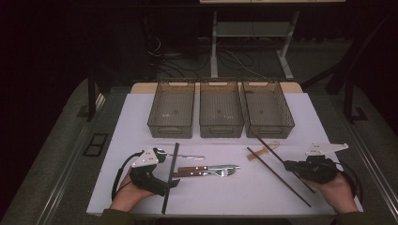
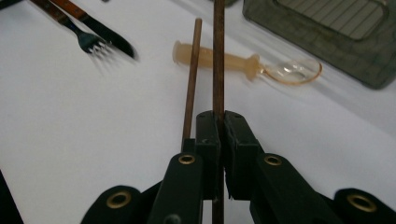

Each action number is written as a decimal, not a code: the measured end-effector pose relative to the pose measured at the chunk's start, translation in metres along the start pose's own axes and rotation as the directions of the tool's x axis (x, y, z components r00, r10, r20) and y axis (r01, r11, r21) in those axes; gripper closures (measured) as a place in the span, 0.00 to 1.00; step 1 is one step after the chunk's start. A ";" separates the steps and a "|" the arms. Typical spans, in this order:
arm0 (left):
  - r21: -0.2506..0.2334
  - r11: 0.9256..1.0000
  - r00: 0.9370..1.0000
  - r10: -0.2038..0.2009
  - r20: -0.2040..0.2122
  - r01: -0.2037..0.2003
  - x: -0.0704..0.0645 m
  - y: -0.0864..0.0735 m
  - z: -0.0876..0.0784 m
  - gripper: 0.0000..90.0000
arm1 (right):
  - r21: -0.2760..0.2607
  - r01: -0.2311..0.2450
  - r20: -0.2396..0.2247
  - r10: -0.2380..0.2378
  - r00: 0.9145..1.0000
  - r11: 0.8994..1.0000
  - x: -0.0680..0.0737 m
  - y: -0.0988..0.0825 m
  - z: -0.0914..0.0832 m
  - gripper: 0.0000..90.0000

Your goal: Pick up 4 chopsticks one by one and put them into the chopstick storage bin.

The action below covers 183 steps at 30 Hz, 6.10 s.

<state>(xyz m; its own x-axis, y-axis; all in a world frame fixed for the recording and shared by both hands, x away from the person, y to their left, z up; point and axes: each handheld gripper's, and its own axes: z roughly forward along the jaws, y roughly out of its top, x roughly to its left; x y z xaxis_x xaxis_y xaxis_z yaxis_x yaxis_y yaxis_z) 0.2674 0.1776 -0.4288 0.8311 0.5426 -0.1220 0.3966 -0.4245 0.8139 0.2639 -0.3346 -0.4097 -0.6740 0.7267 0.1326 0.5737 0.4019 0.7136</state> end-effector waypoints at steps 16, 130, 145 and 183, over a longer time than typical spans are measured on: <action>-0.012 1.000 1.000 -0.015 0.000 0.015 -0.001 0.000 0.001 0.00 | -0.056 0.010 -0.039 -0.012 0.999 0.998 0.006 0.028 0.012 0.95; -0.030 0.999 1.000 0.012 0.026 -0.011 -0.004 0.002 0.005 0.00 | -0.207 -0.127 -0.092 0.110 0.990 0.970 0.098 0.290 0.239 0.95; -0.031 0.999 0.999 0.009 0.032 -0.008 -0.004 0.002 0.005 0.00 | -0.096 -0.184 -0.062 0.179 0.982 0.978 0.103 0.284 0.277 0.74; -0.035 0.999 1.000 0.003 0.022 -0.002 -0.003 0.000 0.004 0.00 | -0.120 0.019 -0.025 -0.022 0.999 0.993 0.068 0.241 0.148 0.33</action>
<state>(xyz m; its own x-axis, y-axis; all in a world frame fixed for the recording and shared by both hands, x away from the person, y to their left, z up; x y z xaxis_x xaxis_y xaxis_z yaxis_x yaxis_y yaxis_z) 0.2667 0.1726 -0.4305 0.8406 0.5254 -0.1320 0.3812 -0.4004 0.8333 0.4253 -0.1063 -0.3302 -0.6980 0.7035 0.1339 0.5007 0.3457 0.7936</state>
